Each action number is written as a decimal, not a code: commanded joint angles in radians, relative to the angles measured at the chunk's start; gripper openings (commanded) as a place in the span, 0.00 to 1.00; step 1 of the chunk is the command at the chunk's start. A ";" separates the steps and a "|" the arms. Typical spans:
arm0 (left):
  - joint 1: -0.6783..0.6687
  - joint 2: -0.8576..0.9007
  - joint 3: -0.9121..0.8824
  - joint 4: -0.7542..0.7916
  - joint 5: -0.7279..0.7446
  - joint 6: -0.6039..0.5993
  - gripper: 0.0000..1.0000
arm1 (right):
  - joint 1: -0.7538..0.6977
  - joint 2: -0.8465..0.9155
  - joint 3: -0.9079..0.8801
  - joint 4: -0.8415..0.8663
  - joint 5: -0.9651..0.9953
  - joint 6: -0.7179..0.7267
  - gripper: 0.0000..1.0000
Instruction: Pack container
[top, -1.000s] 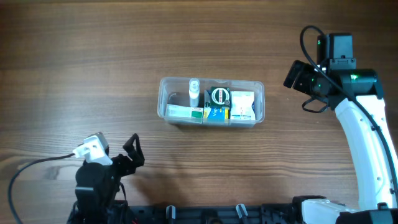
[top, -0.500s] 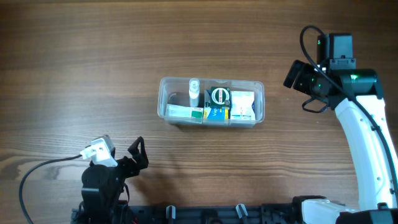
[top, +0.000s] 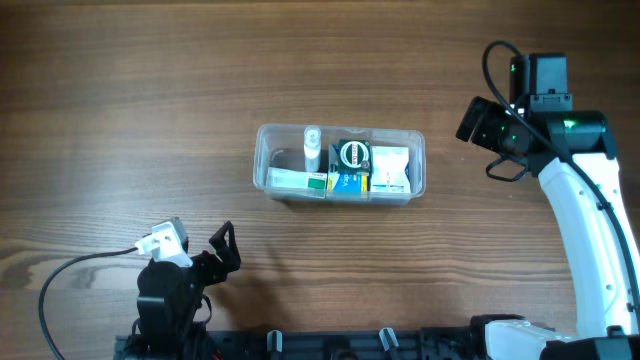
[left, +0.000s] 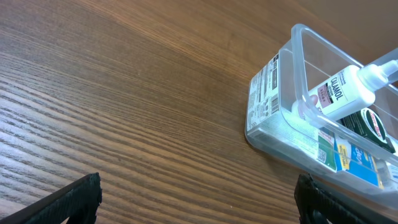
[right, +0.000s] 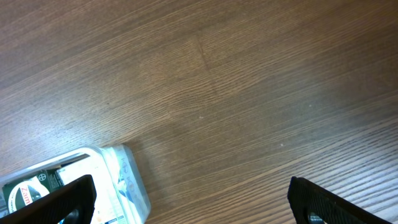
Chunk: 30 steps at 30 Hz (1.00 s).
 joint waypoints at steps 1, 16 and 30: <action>0.007 -0.012 -0.011 0.005 0.016 0.020 1.00 | -0.004 0.006 0.010 0.001 0.004 -0.005 1.00; 0.007 -0.012 -0.011 0.005 0.016 0.020 1.00 | -0.004 0.006 0.010 0.000 0.003 -0.005 1.00; 0.007 -0.012 -0.011 0.005 0.016 0.020 1.00 | -0.002 -0.008 0.008 0.003 0.008 -0.006 1.00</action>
